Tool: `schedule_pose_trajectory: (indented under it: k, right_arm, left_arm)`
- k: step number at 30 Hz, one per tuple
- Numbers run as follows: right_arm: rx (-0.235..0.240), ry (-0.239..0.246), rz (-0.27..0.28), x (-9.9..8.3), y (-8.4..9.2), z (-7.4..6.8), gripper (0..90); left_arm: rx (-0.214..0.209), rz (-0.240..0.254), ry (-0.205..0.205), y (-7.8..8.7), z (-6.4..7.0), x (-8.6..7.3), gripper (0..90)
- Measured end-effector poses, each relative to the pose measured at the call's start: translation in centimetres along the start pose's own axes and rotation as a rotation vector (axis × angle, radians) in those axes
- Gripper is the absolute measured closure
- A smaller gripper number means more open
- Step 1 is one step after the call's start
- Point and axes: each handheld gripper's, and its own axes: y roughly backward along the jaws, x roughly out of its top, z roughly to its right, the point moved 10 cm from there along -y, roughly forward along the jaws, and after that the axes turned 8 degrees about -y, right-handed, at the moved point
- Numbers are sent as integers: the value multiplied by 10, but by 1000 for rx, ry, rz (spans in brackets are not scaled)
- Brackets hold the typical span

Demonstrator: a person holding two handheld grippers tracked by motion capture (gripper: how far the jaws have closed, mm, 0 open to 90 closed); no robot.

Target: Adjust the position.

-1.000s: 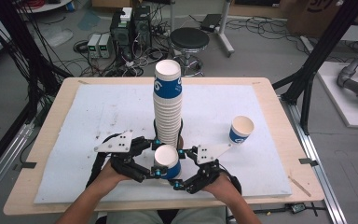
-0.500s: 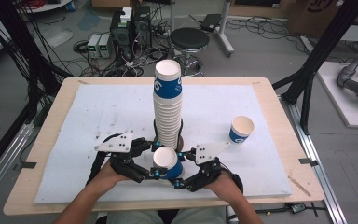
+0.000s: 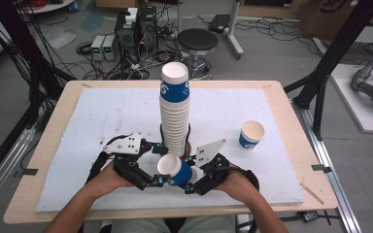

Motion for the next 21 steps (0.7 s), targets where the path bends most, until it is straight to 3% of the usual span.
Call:
schedule_pose_trajectory:
  k: [2, 10, 13, 17, 21]
  right_arm:
    - [-18, 15, -63, -1, 0, 2, 318]
    - [-38, 51, -221, 4, -3, 3, 316]
    - [-27, 56, -235, 6, -4, 0, 314]
    - [-25, 67, -250, 5, -6, -1, 313]
    - [-22, 60, -241, 3, -7, 0, 315]
  left_arm:
    - [-4, -26, -7, -1, 0, 1, 143]
    - [-33, -141, -13, -12, -1, -10, 147]
    - [-39, -160, -2, -15, -2, -13, 153]
    - [-77, -195, -27, -15, 2, -18, 304]
    - [-81, -175, -20, -14, 1, -18, 319]
